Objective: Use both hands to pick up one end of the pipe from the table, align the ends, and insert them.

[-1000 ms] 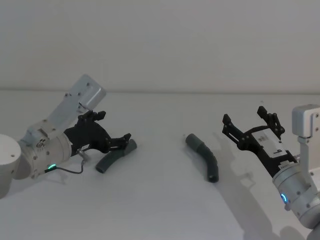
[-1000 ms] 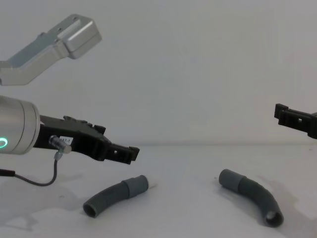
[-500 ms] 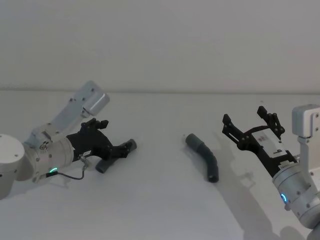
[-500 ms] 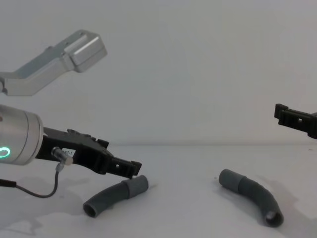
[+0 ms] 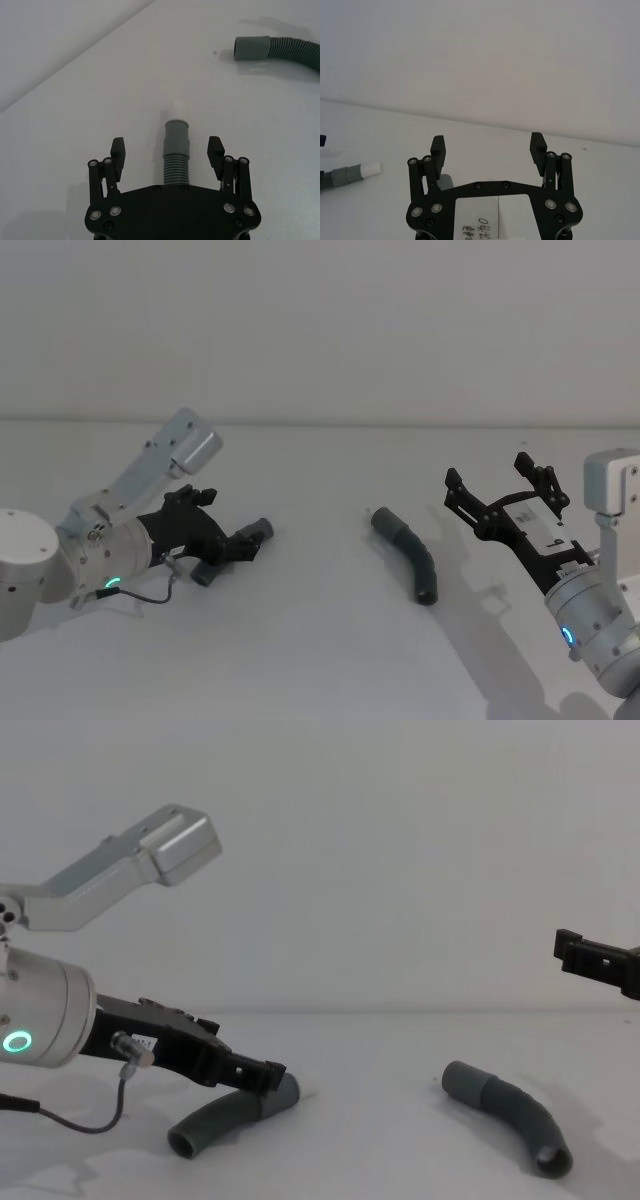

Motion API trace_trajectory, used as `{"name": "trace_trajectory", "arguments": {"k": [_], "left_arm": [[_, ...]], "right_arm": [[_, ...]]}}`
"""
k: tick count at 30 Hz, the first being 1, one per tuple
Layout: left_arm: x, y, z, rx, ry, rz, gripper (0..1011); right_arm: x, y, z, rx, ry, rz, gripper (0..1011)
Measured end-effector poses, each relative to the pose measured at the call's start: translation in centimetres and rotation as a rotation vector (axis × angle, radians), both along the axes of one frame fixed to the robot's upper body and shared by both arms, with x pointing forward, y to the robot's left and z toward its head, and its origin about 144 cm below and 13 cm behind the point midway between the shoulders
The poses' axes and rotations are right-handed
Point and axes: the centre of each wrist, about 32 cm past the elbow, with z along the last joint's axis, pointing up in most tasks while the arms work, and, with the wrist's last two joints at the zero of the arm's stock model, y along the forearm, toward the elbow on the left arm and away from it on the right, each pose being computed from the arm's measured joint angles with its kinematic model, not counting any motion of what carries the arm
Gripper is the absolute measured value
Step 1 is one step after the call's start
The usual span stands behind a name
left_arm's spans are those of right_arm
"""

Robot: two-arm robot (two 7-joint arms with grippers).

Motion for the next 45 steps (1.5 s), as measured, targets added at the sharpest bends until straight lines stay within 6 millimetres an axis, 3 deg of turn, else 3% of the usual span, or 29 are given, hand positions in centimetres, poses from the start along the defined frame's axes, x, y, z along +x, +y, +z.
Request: {"name": "trace_trajectory", "arguments": {"k": [45], "left_arm": [[1.9, -0.6, -1.8, 0.002, 0.055, 0.012, 1000]], "right_arm": [[0.0, 0.0, 0.0, 0.000, 0.000, 0.000, 1002]]}}
